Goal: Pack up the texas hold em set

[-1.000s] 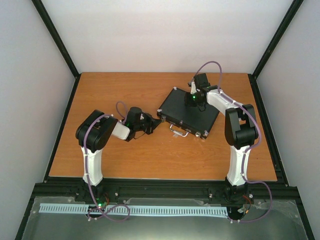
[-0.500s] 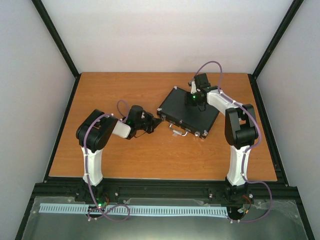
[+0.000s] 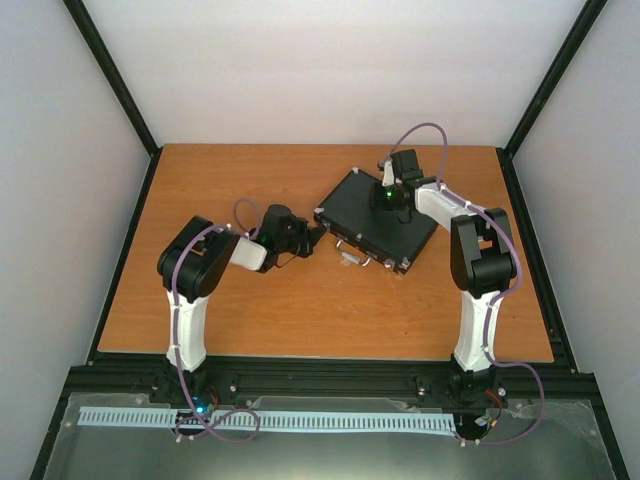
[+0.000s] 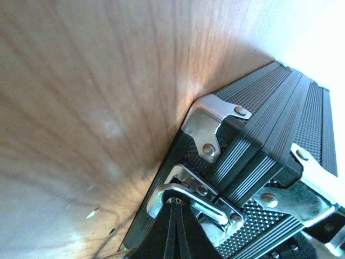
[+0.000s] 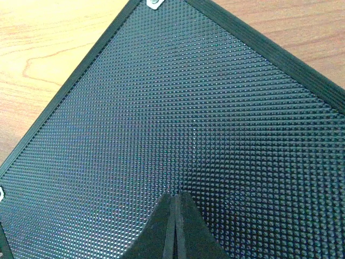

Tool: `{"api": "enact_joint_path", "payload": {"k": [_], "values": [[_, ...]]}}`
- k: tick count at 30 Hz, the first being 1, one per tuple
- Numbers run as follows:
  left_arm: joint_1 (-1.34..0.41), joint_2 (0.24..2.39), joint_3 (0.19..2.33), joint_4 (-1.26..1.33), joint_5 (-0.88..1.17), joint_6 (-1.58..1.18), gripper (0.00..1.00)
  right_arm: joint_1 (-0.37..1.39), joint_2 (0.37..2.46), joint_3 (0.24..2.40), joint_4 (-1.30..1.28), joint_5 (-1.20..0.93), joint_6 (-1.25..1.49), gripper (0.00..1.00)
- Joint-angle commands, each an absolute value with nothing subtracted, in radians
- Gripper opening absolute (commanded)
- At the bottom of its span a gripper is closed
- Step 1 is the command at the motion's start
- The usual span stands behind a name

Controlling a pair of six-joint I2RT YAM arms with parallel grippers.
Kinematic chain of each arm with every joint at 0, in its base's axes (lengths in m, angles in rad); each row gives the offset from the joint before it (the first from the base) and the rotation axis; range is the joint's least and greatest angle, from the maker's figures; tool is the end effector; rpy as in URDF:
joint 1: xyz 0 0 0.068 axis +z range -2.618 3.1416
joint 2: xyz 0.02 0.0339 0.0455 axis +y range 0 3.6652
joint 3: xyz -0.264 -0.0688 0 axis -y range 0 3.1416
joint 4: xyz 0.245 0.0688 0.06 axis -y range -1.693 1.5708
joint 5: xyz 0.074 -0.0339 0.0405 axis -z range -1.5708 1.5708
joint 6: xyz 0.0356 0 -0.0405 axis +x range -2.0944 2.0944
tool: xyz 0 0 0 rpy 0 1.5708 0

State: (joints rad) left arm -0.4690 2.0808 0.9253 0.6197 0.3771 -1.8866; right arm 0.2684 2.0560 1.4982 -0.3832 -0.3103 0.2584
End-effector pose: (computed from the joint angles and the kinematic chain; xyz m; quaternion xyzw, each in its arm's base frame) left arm 0.3462 -0.1901 0.0893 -0.4853 0.7084 -0.5113 0.0356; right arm 0.4274 0.1288 0.1811 -0.0526 0.9392 0.2215 0.2572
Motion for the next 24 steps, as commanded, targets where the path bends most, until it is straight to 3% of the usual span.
{"api": "enact_joint_path", "payload": {"k": [1, 9, 14, 24], "values": [[-0.449, 2.299, 1.01, 0.585, 0.355, -1.938, 0.01, 0.29, 2.131, 1.419, -0.553, -0.341, 0.273, 0.03], [-0.449, 2.321, 1.03, 0.497, 0.383, -1.908, 0.01, 0.291, 2.131, 1.4, -0.549, -0.353, 0.28, 0.03], [-0.449, 2.295, 0.967, 0.546, 0.383, -1.912, 0.06, 0.291, 2.135, 1.396, -0.546, -0.359, 0.286, 0.03], [-0.424, 2.194, 0.869, 0.553, 0.369, -1.838, 0.01, 0.291, 2.139, 1.386, -0.542, -0.35, 0.304, 0.03]]}}
